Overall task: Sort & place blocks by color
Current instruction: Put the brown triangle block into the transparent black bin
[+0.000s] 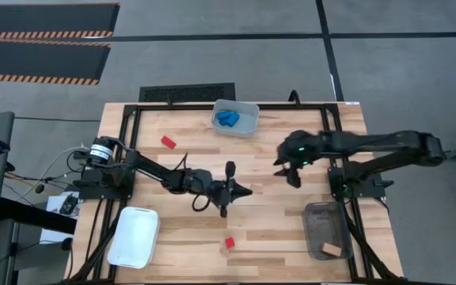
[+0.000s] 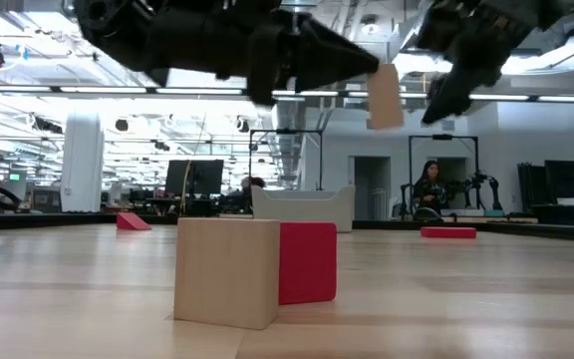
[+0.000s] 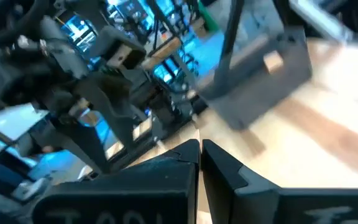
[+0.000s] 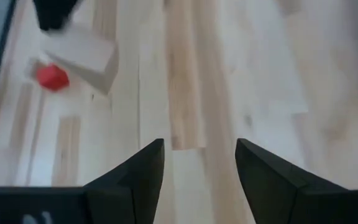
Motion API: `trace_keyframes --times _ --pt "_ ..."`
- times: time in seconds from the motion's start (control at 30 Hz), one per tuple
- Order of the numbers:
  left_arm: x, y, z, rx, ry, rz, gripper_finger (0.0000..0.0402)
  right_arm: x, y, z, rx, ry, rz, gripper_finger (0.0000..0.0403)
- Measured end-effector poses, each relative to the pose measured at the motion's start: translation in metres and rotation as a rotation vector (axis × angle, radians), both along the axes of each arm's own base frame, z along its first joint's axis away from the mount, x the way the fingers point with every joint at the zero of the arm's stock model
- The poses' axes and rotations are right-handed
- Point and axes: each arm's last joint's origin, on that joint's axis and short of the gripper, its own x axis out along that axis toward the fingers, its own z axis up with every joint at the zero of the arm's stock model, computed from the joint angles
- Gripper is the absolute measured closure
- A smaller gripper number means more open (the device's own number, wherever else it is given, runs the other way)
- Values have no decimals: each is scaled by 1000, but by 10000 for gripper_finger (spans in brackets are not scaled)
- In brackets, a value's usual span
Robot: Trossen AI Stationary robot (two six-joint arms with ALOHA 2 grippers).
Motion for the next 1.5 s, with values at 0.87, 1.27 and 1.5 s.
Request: trace_keyframes --times 0.87,1.27,1.5 --pt "190 -30 -14 -45 -117 -290 402 -77 2 39 -131 -162 -232 184" --pt "193 9 -29 -384 165 -9 312 -81 0 35 -187 -104 -300 184" --pt "189 28 -44 -406 356 -131 181 -81 0 35 -182 -105 -304 184"
